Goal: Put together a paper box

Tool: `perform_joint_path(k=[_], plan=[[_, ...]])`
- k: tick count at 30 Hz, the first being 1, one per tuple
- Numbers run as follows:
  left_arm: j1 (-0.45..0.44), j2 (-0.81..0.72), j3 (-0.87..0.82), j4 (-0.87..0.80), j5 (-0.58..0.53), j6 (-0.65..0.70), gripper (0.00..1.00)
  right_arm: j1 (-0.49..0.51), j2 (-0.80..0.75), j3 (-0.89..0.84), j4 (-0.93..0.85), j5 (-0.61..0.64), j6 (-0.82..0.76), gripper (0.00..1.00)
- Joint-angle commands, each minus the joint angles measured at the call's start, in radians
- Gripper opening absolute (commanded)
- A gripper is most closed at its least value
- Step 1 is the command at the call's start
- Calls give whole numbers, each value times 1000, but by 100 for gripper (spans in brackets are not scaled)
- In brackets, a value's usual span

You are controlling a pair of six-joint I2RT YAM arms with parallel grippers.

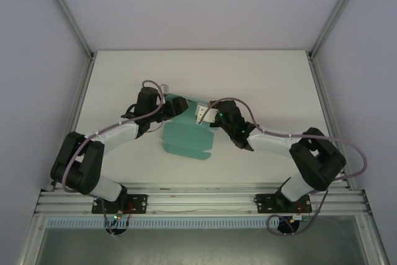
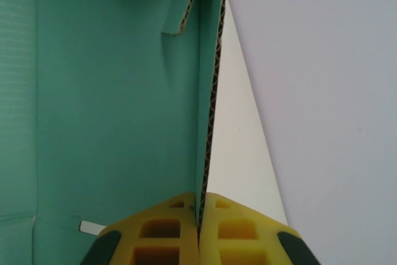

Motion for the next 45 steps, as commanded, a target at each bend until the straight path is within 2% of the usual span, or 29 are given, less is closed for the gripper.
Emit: perform_joint_path(k=[1, 7, 15, 17, 23, 31, 36, 40, 45], plan=[[-17, 12, 20, 92, 30, -22, 77, 14, -35, 0, -25, -100, 21, 0], [-16, -56, -12, -1, -30, 24, 79, 14, -23, 8, -24, -33, 0, 0], [18, -300, -90, -317, -321, 157, 97, 11, 7, 22, -33, 19, -20, 0], [52, -334, -110, -363, -343, 170, 98, 11, -3, 21, -42, 14, -15, 0], [157, -354, -183, -383, -328, 207, 100, -4, -26, 23, -62, -12, 23, 0], [163, -276, -224, -321, -360, 245, 100, -32, -57, 22, -96, -75, 70, 0], [167, -190, -179, -341, -409, 264, 100, -46, -81, 32, -154, -125, 93, 0], [167, -153, -179, -280, -344, 287, 100, -48, -80, 33, -155, -139, 103, 0], [163, -153, -213, -174, -210, 326, 100, -52, -71, 37, -153, -147, 112, 0]])
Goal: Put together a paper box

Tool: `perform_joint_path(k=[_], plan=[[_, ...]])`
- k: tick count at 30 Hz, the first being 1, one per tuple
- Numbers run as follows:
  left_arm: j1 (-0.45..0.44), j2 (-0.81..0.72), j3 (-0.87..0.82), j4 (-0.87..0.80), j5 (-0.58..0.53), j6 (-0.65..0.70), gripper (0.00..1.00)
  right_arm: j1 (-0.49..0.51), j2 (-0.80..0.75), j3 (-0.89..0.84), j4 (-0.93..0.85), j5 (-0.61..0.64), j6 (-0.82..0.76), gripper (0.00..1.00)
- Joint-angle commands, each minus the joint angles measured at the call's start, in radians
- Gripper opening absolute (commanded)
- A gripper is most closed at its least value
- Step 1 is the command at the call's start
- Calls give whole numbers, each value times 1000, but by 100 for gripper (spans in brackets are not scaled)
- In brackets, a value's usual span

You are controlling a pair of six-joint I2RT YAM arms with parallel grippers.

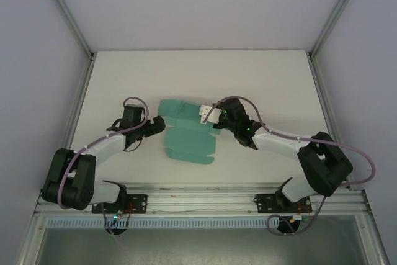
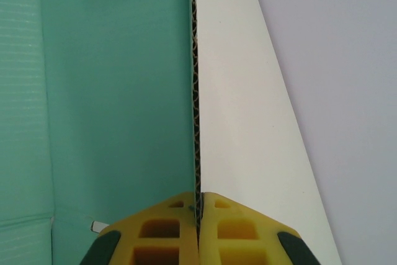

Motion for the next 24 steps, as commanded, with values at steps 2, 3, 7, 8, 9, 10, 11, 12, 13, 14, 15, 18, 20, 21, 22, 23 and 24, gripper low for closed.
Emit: perform_joint_path(k=[2, 3, 7, 8, 9, 10, 11, 12, 13, 14, 15, 18, 20, 21, 22, 23, 24], plan=[[2, 1, -11, 111, 119, 53, 100, -6, -17, 32, -9, -29, 37, 0], [-1, 3, -13, 118, 130, 59, 100, -6, -21, 32, -10, -35, 42, 0], [-13, 17, -22, 155, 179, 74, 97, -9, -33, 32, -21, -69, 57, 0], [-20, 21, -20, 162, 191, 76, 97, -10, -35, 33, -19, -76, 63, 0], [-31, 24, -19, 168, 199, 80, 97, -9, -38, 31, -20, -83, 69, 0], [-43, 27, -18, 176, 200, 86, 97, -10, -42, 31, -20, -88, 72, 0], [-55, 31, -16, 183, 194, 89, 97, -9, -43, 31, -19, -93, 73, 0], [-69, 35, -12, 186, 173, 92, 97, -10, -46, 29, -17, -100, 74, 0], [-83, 42, -7, 187, 157, 93, 96, -10, -47, 27, -14, -107, 79, 0], [-94, 51, -1, 184, 135, 92, 96, -10, -50, 27, -13, -112, 80, 0], [-106, 63, 10, 175, 108, 87, 95, -9, -55, 26, -14, -118, 86, 0], [-137, 107, 36, 172, 41, 76, 92, -9, -65, 26, -21, -132, 91, 0], [-155, 133, 46, 185, 18, 69, 89, -9, -62, 25, -23, -140, 88, 0], [-163, 144, 47, 197, 13, 60, 89, -10, -61, 26, -23, -141, 87, 0], [-170, 151, 48, 209, 6, 50, 88, -9, -59, 25, -24, -141, 88, 0], [-180, 160, 48, 221, -6, 39, 88, -10, -61, 27, -25, -143, 88, 0], [-192, 164, 47, 229, -19, 33, 88, -9, -60, 27, -25, -141, 88, 0]])
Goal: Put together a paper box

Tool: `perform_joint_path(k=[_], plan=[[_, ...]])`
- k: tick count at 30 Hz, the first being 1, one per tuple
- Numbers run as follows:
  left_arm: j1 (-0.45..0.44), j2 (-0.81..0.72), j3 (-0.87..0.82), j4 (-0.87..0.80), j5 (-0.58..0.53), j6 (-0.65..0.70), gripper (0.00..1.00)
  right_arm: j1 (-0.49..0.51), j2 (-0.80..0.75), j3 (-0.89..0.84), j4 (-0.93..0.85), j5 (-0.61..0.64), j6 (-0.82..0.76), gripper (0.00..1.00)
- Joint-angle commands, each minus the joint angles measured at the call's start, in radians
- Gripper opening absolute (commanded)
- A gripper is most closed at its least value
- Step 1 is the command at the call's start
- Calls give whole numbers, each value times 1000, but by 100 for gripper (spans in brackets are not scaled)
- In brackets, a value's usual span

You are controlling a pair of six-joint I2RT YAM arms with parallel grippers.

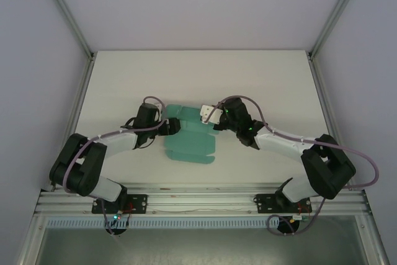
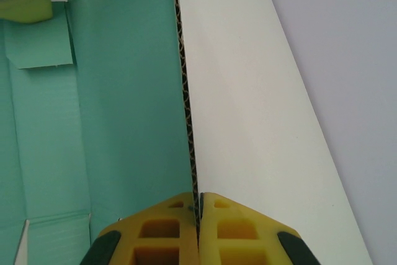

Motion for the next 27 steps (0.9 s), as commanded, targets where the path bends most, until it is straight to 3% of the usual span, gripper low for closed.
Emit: perform_joint_path(k=[1, 4, 10, 13, 20, 24, 27], plan=[[-39, 22, 20, 47, -87, -19, 88, 1, -28, 25, 25, -45, 30, 0], [-65, 17, 22, 31, -160, -24, 88, 1, -27, 24, 25, -38, 25, 0], [-66, -74, -8, -1, -189, -45, 92, 2, -8, 26, 28, 29, -12, 0], [-65, -152, -16, -55, -201, -31, 100, 1, 22, 32, 35, 97, -54, 0], [-64, -361, -37, -190, -247, -6, 100, 14, 69, 38, 67, 181, -110, 0], [-50, -408, 9, -319, -326, -36, 100, 41, 94, 28, 127, 243, -154, 0], [-13, -406, 45, -370, -316, -46, 100, 50, 112, 14, 183, 254, -181, 0]])
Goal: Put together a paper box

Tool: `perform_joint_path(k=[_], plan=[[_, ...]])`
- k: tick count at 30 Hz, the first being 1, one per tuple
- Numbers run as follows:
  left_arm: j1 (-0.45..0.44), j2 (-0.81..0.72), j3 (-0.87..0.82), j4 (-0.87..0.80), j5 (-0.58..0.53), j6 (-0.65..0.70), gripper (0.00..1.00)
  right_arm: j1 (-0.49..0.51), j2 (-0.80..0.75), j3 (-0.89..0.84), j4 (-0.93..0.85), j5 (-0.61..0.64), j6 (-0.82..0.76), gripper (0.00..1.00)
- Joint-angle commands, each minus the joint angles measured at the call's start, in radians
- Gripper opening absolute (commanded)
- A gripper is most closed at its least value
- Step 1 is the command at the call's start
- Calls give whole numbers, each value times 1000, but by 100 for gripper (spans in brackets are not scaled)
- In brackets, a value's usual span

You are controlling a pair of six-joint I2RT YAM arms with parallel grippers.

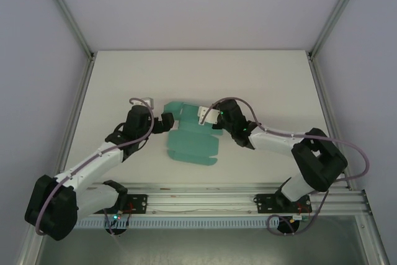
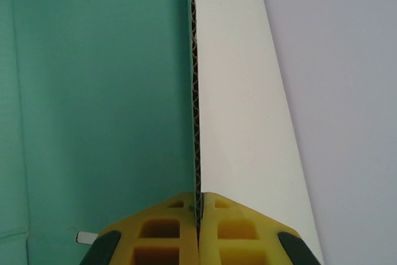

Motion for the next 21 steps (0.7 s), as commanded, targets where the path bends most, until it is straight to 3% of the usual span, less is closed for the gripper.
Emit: perform_joint_path(k=[1, 4, 8, 14, 21], plan=[[41, 0, 59, -123, -40, -13, 100, 16, 25, 2, 110, 74, -66, 0], [92, 22, 99, -158, -16, -36, 100, 37, 51, -23, 232, 120, -147, 0], [159, 37, 112, -117, 24, -64, 100, 42, 86, -1, 263, 148, -272, 0], [254, 70, 162, -106, 4, -70, 100, 50, 145, -19, 415, 179, -435, 0], [297, 249, 294, -123, 13, -17, 100, 64, 297, -36, 677, 222, -605, 0]])
